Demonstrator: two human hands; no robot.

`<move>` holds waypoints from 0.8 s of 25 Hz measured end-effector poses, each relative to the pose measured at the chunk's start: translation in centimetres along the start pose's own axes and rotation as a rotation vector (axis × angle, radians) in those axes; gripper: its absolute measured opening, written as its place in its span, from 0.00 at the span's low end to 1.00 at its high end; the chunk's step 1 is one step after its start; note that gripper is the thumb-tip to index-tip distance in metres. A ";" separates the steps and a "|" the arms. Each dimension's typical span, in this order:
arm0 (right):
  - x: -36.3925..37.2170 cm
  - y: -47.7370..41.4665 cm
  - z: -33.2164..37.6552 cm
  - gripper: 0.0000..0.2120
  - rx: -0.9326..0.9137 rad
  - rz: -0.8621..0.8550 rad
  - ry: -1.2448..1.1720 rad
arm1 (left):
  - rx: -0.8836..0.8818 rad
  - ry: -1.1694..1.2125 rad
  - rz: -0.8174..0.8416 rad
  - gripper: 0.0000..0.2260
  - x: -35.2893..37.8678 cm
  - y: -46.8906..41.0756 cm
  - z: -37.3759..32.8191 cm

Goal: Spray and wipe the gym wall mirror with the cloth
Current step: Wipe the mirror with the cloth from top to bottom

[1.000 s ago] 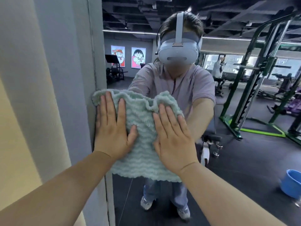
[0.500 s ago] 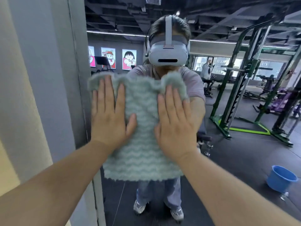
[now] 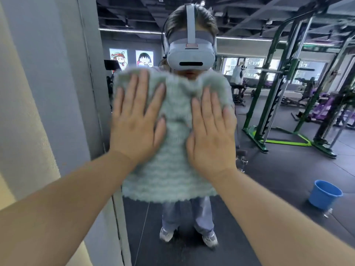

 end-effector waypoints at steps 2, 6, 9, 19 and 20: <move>2.5 6.1 0.3 0.37 -0.106 0.172 0.062 | 0.128 -0.053 0.159 0.35 2.4 6.1 -0.9; 3.1 9.3 -1.9 0.35 -0.313 0.291 0.116 | 0.280 -0.153 0.332 0.48 3.3 9.4 0.2; 0.9 8.5 -2.4 0.18 -0.350 0.238 0.049 | 0.290 -0.142 0.424 0.38 1.9 9.0 -0.2; -9.0 2.1 -4.7 0.06 0.047 0.092 -0.143 | -0.023 0.390 0.476 0.13 -7.8 1.4 0.3; -9.9 1.4 -5.5 0.06 0.077 0.066 -0.106 | -0.020 0.390 0.435 0.11 -8.5 -0.1 -0.1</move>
Point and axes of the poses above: each hand's wrist, its own y-axis away from the middle knuckle, its own x-axis out of the palm, z = x × y, the point moved 4 cm from there along -y, towards the middle knuckle, and after that the axes turned 11 degrees about z, right-handed, at the moved point
